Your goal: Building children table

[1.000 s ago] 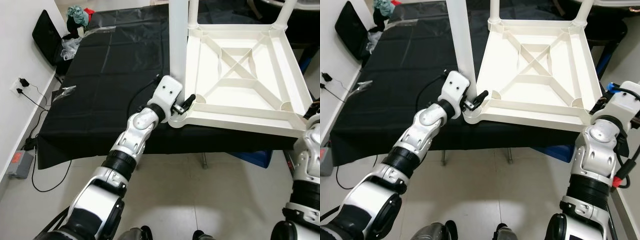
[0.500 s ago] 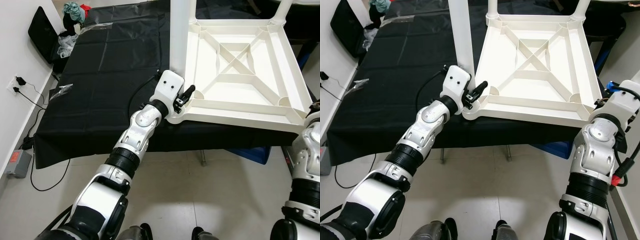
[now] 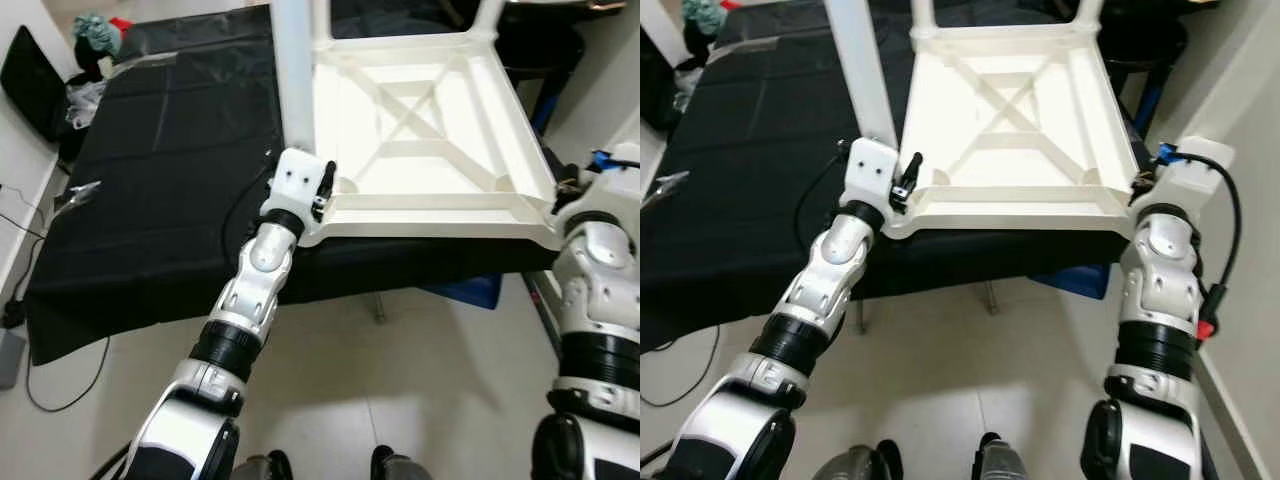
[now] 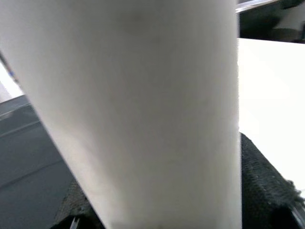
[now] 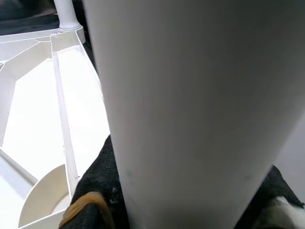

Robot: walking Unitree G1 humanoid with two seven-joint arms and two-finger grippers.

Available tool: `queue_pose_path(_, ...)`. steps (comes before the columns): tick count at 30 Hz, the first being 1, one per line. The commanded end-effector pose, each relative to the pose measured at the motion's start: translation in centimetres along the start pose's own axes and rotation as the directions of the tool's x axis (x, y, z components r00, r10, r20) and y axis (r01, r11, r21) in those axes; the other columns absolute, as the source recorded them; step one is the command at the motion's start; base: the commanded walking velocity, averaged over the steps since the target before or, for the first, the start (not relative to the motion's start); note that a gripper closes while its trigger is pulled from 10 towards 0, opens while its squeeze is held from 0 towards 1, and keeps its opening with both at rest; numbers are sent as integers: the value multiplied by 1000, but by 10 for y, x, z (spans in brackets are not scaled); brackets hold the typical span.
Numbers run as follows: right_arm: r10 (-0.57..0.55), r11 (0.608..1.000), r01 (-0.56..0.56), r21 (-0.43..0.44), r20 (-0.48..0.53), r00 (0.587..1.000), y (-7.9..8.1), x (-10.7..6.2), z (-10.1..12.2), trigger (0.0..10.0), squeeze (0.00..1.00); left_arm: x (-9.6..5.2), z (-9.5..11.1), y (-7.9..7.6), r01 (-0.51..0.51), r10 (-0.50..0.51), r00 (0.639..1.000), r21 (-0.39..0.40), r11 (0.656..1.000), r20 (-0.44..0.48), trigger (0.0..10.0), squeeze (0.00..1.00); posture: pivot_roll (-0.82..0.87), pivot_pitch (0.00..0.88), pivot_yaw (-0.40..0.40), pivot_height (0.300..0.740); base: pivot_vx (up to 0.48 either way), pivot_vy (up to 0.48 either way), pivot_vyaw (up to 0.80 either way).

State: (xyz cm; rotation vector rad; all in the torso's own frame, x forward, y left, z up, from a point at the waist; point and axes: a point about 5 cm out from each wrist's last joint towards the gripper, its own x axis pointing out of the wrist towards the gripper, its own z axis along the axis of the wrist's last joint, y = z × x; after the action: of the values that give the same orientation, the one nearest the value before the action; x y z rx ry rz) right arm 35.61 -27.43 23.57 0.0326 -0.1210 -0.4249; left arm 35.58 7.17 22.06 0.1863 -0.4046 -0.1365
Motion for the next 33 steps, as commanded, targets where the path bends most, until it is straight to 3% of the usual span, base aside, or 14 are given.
queue_pose_path(1, 107, 994, -106, 7, -56, 993, 22, -2, -12, 10000, 0, -7, -13, 16, -36, 46, 998, 223, 974, -37, 10000, 0, 136, 211, 53, 740, 0, 0, 0)
queue_pose_path(3, 107, 994, -106, 7, -56, 993, 22, -2, -12, 10000, 0, -7, -13, 16, -36, 46, 998, 223, 974, -37, 10000, 0, 136, 211, 53, 740, 0, 0, 0)
queue_pose_path(5, 171, 985, -169, 44, -33, 985, 49, 0, -5, 10000, 0, -26, -18, 40, -109, 129, 990, 286, 952, -53, 10000, 0, 151, 216, 37, 740, 0, 0, 0)
queue_pose_path(6, 171, 985, -169, 44, -33, 985, 49, 0, -5, 10000, 0, -26, -18, 40, -109, 129, 990, 286, 952, -53, 10000, 0, 151, 216, 37, 740, 0, 0, 0)
queue_pose_path(8, 237, 968, -235, 89, -15, 971, 83, -5, 2, 10000, 0, -48, -22, 73, -185, 225, 971, 346, 920, -78, 10000, 0, 163, 215, 32, 740, 0, 0, 0)
queue_pose_path(10, 237, 968, -235, 89, -15, 971, 83, -5, 2, 10000, 0, -48, -22, 73, -185, 225, 971, 346, 920, -78, 10000, 0, 163, 215, 32, 740, 0, 0, 0)
queue_pose_path(11, 297, 948, -292, 126, -19, 955, 114, -14, 2, 10000, 0, -67, -23, 102, -240, 299, 950, 396, 886, -93, 10000, 0, 173, 215, 18, 740, 0, 0, 0)
queue_pose_path(12, 297, 948, -292, 126, -19, 955, 114, -14, 2, 10000, 0, -67, -23, 102, -240, 299, 950, 396, 886, -93, 10000, 0, 173, 215, 18, 740, 0, 0, 0)
queue_pose_path(13, 334, 933, -327, 148, -24, 942, 130, -21, 1, 10000, 0, -78, -23, 113, -245, 315, 943, 429, 870, -102, 10000, 0, 177, 216, 12, 740, 0, 0, 0)
queue_pose_path(15, 371, 917, -362, 166, -26, 928, 146, -28, -1, 10000, 0, -91, -25, 125, -263, 352, 929, 458, 849, -119, 10000, 0, 177, 219, 6, 740, 0, 0, 0)
queue_pose_path(17, 380, 913, -370, 174, -28, 925, 151, -31, -1, 10000, 0, -95, -25, 128, -264, 359, 925, 469, 843, -123, 10000, 0, 177, 219, 6, 740, 0, 0, 0)
queue_pose_path(22, 489, 848, -475, 234, 1, 872, 193, -52, 9, 10000, 0, -117, -29, 152, -288, 417, 892, 490, 822, -176, 10000, 0, 171, 230, -27, 740, 0, 0, 0)
queue_pose_path(27, 522, 824, -505, 255, 0, 853, 208, -63, 11, 10000, 0, -121, -26, 157, -287, 424, 886, 495, 820, -188, 10000, 0, 161, 236, -42, 740, 0, 0, 0)
queue_pose_path(33, 591, 763, -555, 331, -10, 807, 240, -92, 15, 10000, 0, -122, -17, 169, -299, 438, 881, 506, 809, -180, 10000, 0, 163, 240, -58, 740, 0, 0, 0)
